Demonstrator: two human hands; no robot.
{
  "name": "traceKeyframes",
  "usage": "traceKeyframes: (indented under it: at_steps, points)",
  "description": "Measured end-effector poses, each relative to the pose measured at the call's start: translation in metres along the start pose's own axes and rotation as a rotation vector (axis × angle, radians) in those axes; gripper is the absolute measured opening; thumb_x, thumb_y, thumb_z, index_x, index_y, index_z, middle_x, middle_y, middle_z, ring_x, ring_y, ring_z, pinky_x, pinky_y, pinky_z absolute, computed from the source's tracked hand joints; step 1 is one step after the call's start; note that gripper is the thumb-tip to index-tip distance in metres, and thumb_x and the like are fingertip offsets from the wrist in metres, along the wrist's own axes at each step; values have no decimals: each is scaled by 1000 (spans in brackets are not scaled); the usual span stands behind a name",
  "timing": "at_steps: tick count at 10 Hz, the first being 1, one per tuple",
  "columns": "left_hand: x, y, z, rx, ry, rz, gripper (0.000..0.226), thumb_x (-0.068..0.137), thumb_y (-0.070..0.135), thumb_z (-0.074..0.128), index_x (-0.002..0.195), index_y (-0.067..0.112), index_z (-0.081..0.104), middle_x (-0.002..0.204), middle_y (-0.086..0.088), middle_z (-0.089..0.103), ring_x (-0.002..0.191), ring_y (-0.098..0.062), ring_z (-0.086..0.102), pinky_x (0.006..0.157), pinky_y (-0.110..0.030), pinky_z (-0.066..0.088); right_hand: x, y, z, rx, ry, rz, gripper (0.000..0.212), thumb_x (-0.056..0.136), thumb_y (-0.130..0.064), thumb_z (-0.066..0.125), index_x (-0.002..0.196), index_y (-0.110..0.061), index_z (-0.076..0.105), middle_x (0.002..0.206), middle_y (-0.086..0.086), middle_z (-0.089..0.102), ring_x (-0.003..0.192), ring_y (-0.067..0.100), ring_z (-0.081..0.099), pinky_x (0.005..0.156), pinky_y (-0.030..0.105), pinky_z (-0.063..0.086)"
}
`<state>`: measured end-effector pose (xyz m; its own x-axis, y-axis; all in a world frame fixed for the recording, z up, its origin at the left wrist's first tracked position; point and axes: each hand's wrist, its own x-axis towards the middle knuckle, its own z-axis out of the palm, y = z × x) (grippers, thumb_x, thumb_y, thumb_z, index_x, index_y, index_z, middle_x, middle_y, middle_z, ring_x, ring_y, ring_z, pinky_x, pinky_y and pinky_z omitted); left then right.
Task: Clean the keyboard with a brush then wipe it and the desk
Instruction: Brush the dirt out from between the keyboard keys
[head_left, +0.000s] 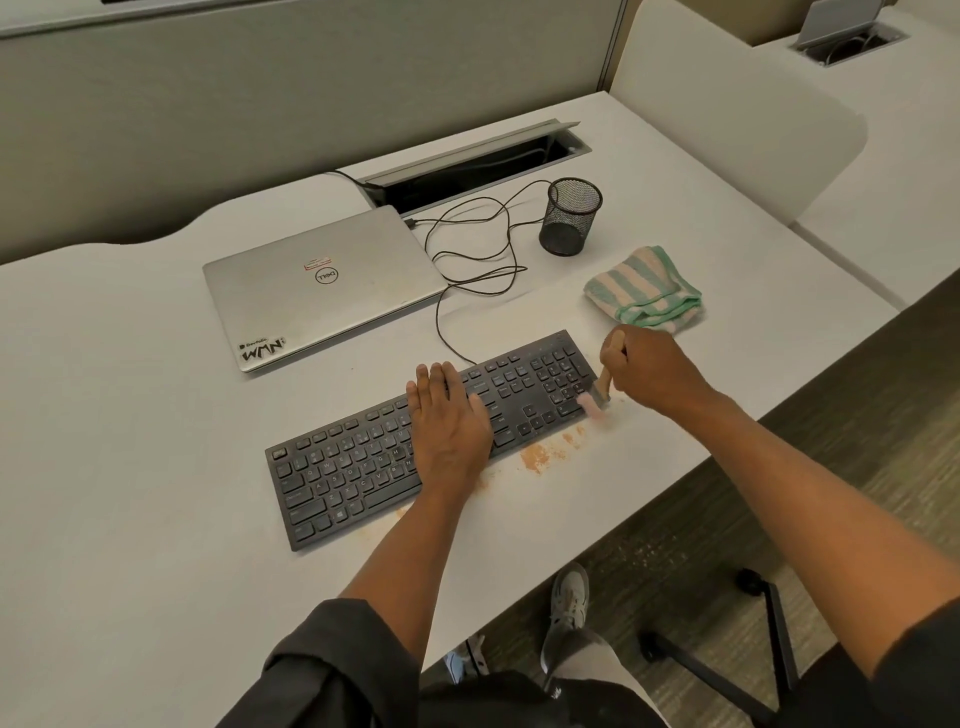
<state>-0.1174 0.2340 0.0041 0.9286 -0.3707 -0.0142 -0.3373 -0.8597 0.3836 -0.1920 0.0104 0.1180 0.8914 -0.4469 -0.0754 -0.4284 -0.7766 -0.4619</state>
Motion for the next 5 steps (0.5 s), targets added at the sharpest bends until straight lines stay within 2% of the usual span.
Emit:
traceKeyframes:
  at_steps: [2,3,4,5]
  points:
    - [0,0,0,-6,2,4,64,106,35,28,158,-1,19,165,-19,22,156,-32,8,128,-45,1,10,-15,0,99,19,-70,23,93,-11,47,81,-4,65,71,-5,65,69,16,62,66,34,51]
    - [0,0,1,4,6,7,64,106,35,28,158,-1,19,165,-19,22,156,-32,8,128,-45,0,9,-13,5,-7,-45,-63,22,91,-12,47,80,-4,65,73,4,68,70,22,65,67,39,54]
    - [1,-1,1,9,3,4,64,106,35,28,158,-1,19,165,-19,23,156,-33,9,128,-45,-1,14,-10,-3,-35,-89,7,22,90,-11,48,82,-3,66,69,7,69,68,25,67,62,38,53]
    - [1,-1,1,8,13,7,63,106,34,28,158,-1,20,164,-19,24,155,-33,10,128,-44,-1,10,-15,-4,57,-17,-28,21,93,-12,47,82,-8,65,68,-2,67,68,17,65,63,32,49]
